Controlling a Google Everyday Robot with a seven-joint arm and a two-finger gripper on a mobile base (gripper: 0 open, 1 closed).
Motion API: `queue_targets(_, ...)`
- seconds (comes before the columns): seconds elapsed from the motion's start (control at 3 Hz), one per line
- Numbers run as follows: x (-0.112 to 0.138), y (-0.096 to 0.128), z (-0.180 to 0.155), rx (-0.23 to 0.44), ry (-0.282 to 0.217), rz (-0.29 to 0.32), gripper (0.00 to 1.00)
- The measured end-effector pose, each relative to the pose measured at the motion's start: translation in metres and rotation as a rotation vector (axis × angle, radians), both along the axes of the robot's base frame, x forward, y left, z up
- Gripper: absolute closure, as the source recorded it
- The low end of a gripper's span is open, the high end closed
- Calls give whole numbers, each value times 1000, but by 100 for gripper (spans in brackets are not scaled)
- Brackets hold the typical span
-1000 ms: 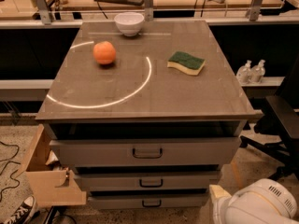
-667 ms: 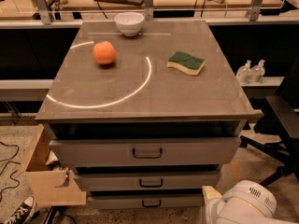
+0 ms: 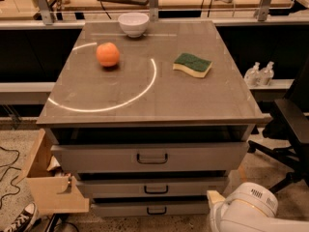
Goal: Open middle drawer
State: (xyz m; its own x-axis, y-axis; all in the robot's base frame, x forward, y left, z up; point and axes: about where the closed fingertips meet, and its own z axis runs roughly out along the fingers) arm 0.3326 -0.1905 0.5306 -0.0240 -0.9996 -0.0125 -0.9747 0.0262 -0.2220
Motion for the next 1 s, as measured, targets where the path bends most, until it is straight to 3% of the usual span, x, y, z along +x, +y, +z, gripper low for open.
queue_targets(0.67, 36, 16, -50, -9, 45, -14, 0)
queue_targets(1.0, 50, 33, -70, 9, 57, 13, 0)
